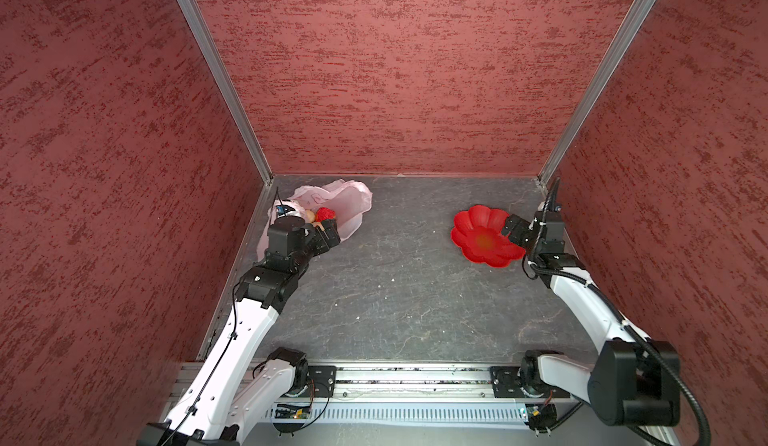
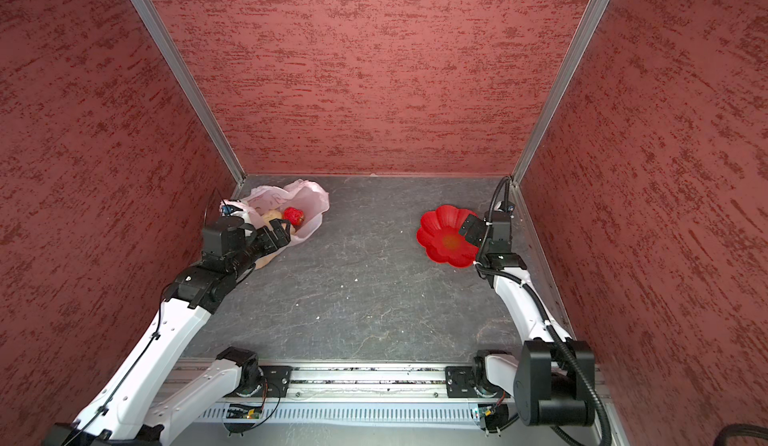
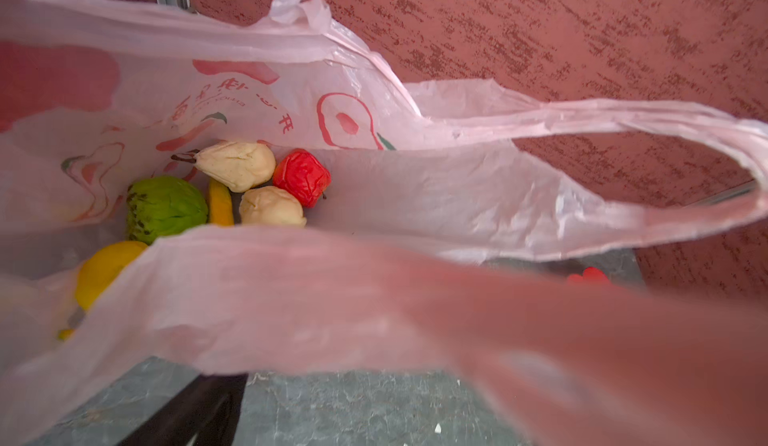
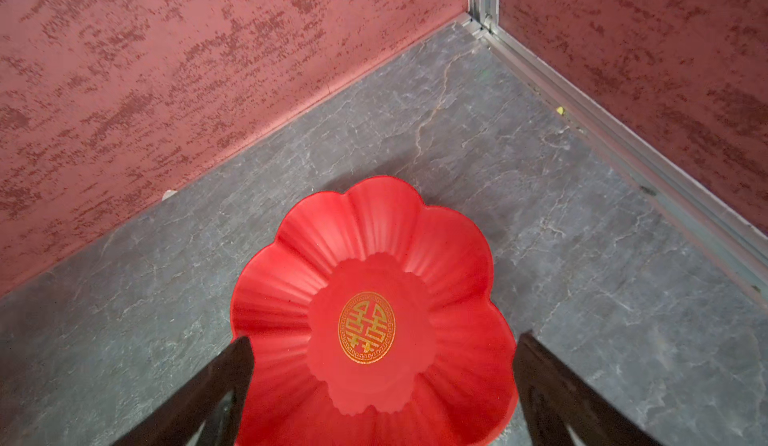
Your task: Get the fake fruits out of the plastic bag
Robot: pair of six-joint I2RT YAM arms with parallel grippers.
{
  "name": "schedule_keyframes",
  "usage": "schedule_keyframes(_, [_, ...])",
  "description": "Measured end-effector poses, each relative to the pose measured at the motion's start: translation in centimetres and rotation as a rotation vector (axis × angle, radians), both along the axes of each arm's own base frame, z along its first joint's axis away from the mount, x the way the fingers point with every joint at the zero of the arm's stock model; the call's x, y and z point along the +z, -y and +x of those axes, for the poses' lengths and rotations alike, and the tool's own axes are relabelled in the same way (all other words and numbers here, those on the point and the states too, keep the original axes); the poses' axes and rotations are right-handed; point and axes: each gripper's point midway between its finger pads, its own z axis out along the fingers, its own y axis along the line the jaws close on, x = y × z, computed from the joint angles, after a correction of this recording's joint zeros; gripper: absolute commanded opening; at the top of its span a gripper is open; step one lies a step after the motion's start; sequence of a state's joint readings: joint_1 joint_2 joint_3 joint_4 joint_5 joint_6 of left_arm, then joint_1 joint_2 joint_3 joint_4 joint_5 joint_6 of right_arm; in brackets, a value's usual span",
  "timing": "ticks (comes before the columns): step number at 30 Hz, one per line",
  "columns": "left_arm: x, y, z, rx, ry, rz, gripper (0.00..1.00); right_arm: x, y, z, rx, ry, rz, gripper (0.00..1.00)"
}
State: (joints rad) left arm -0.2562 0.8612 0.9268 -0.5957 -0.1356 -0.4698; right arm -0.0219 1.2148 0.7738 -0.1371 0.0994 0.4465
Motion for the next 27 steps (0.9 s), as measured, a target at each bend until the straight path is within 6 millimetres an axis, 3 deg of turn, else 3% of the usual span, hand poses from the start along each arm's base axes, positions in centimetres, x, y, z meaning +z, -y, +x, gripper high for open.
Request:
schedule_keyframes(8, [0.4,-0.9,-3.0,0.011,-0.020,0.079,1.00,-2.6,-0.7,-0.3,0.032,-0.096,0.024,0.97])
schedule_keyframes(14, [0.2,-1.1,-2.9,0.016,-0.044,0.102,1.00,-2.9,-1.2,-0.5,0.058,-0.107,0.042,0.98])
schedule_keyframes(21, [-1.4,-1.0,-2.6,0.072,-0.217,0.068,0.99,-2.3,-1.6,-0.4,0.084,-0.109,0.049,0.98])
schedule_keyframes(27, [-3.9,-1.6,-4.5,0.165,-0.360,0.004,1.00,-1.3,-2.0,0.1,0.108,-0.086,0.057,0.98])
